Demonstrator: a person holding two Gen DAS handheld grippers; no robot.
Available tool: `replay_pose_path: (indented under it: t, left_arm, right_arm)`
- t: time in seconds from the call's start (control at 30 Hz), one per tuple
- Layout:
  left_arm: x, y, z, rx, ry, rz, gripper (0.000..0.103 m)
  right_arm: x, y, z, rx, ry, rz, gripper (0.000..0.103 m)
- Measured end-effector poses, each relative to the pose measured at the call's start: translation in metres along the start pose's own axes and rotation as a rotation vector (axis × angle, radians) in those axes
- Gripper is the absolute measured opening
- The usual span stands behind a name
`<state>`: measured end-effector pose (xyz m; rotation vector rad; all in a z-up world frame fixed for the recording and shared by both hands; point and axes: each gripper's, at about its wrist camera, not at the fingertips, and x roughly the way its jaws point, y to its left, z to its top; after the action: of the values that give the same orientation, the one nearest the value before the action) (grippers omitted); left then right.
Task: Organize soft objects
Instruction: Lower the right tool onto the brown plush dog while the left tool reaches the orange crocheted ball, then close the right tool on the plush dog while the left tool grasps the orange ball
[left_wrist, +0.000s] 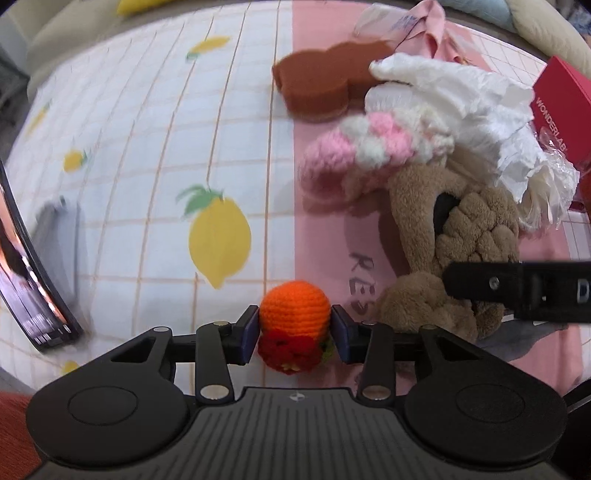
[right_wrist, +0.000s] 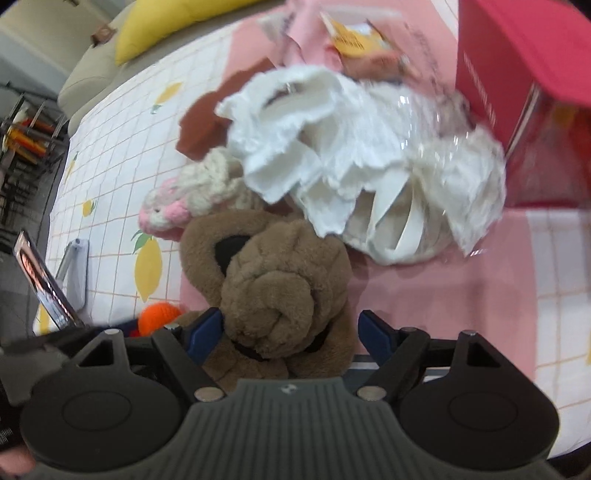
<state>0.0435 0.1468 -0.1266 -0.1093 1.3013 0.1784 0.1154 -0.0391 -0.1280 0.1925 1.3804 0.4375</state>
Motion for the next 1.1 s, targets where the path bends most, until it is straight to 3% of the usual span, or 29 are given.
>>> replay_pose_path:
  t: [0.13,0.17,0.37,0.73,1.1]
  left_arm:
    - [0.001,-0.001,0.0,0.009,-0.015,-0.001,0.046]
    - [0.001,-0.002,0.0,0.012,-0.017,0.002,0.046]
    - [-0.002,-0.009,-0.003,0.041,-0.033,0.018,0.045]
    - [-0.033,-0.035,-0.018,0.083,-0.083,-0.028,0.045]
    - [-0.071,-0.066,-0.024,0.132,-0.134,-0.071,0.045]
  right_arm:
    - [0.007,-0.004,-0.001,0.036,0.014,0.06,0.064]
    - [0.006,-0.004,-0.001,0.035,0.01,0.069,0.055]
    - [-0.005,-0.007,-0.002,0.011,0.001,0.117,0.041]
    - [-0.053,-0.016,-0.017,-0.155,-0.005,0.064,0.04]
    - [-0.109,-0.032,-0.033,-0.258,-0.091,0.004,0.04]
